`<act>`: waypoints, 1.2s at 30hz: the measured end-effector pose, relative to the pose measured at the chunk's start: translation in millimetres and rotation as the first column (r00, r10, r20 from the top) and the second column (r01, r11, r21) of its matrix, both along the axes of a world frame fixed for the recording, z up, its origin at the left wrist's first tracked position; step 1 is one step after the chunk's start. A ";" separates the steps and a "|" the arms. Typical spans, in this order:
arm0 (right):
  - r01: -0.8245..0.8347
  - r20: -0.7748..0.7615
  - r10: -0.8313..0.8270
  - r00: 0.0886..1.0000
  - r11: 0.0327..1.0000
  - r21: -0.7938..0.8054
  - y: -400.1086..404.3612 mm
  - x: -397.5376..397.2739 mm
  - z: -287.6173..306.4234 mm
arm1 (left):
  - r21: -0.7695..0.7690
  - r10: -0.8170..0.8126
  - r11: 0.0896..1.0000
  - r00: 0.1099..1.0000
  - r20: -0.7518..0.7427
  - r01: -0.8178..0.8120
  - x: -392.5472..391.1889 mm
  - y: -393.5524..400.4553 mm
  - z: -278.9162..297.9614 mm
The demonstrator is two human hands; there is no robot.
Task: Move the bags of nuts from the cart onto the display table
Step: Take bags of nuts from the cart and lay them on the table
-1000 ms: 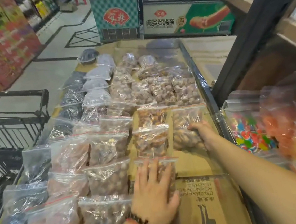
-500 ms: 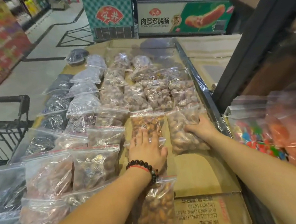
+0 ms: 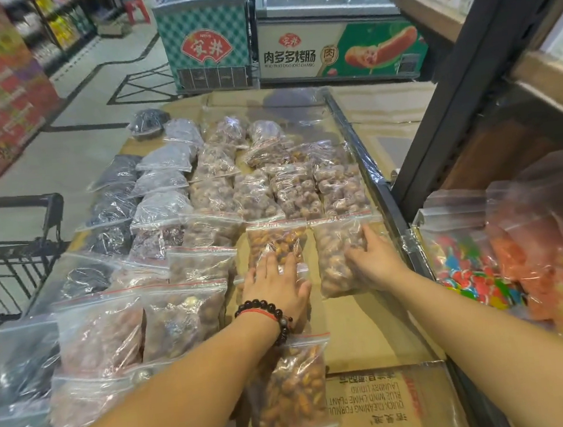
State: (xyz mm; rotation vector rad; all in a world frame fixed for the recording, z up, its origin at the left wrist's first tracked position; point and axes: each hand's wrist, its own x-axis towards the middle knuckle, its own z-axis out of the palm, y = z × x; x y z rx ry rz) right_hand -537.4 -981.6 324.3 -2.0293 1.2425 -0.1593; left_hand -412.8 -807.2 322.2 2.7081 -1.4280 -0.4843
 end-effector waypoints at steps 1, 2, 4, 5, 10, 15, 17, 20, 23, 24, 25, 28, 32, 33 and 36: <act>-0.022 -0.047 0.020 0.999 0.999 -0.045 3.5 -2.6 6.9 | -0.017 -0.003 1.000 1.000 -0.028 0.002 2.4 3.6 6.5; -0.054 -0.095 0.044 0.995 0.993 -0.107 9.0 -5.8 15.7 | -0.036 -0.006 0.999 0.999 -0.035 0.004 4.4 8.2 13.6; -0.130 -0.150 0.098 0.984 0.967 -0.220 24.8 -12.8 37.8 | -0.065 -0.029 0.997 0.999 0.012 0.030 4.6 21.7 34.6; -0.174 -0.158 0.136 0.978 0.950 -0.258 37.1 -16.1 52.6 | -0.071 -0.048 0.996 0.998 0.038 0.050 3.7 30.2 47.7; -0.451 -0.288 0.350 0.891 0.753 -0.480 111.5 -23.1 132.9 | -0.105 0.001 0.994 0.990 0.138 0.013 -8.0 85.1 128.6; -0.554 -0.330 0.468 0.820 0.499 -0.667 197.0 0.1 180.1 | -0.147 0.108 0.986 0.974 0.200 -0.079 -15.4 167.3 180.5; -0.594 -0.319 0.542 0.778 0.469 -0.653 238.1 17.6 189.2 | -0.129 0.172 0.981 0.961 0.214 -0.147 -9.1 211.3 195.3; -0.631 -0.302 0.622 0.723 0.415 -0.655 301.6 35.8 194.0 | -0.147 0.275 0.958 0.939 0.206 -0.248 3.3 286.5 208.1; -0.665 -0.274 0.683 0.677 0.407 -0.626 362.9 48.5 195.0 | -0.169 0.369 0.926 0.905 0.212 -0.338 13.1 366.3 214.2; -0.672 -0.276 0.695 0.664 0.393 -0.628 383.5 52.3 196.3 | -0.171 0.398 0.915 0.891 0.220 -0.366 16.7 392.8 213.9; -0.677 -0.278 0.704 0.654 0.381 -0.630 403.3 57.1 196.5 | -0.177 0.415 0.907 0.880 0.231 -0.382 19.8 418.0 213.0; -0.695 -0.282 0.726 0.627 0.358 -0.623 469.2 76.0 194.7 | -0.188 0.446 0.892 0.864 0.232 -0.410 33.8 493.0 208.9; -0.738 -0.337 0.728 0.598 0.335 -0.585 569.7 105.6 182.0 | -0.183 0.448 0.892 0.864 0.229 -0.414 59.9 592.1 193.4; -0.758 -0.361 0.724 0.588 0.337 -0.559 595.6 111.3 176.1 | -0.178 0.434 0.899 0.873 0.224 -0.401 65.0 618.2 185.8; -0.792 -0.421 0.715 0.558 0.308 -0.527 661.1 126.6 158.1 | -0.152 0.393 0.918 0.894 0.215 -0.367 77.2 689.4 157.4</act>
